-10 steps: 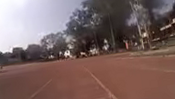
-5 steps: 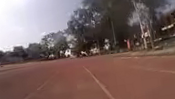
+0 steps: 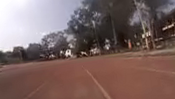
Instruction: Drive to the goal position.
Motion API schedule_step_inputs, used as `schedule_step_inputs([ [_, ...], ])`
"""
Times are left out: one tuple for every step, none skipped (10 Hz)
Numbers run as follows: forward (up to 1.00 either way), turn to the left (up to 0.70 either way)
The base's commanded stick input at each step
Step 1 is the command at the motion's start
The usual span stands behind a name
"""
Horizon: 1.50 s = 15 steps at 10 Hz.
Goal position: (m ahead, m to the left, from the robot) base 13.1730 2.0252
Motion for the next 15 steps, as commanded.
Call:
schedule_step_inputs([
  [0.7,-0.02],
  [0.7,-0.18],
  [0.7,-0.34],
  [0.7,-0.19],
  [0.7,-0.02],
  [0.7,0.0],
  [0.7,0.0],
  [0.7,0.0],
  [0.7,0.0],
  [0.7,0.0],
  [0.7,0.0],
  [0.7,0.0],
  [0.7,0.0],
  [0.7,0.0],
  [0.7,0.0],
])
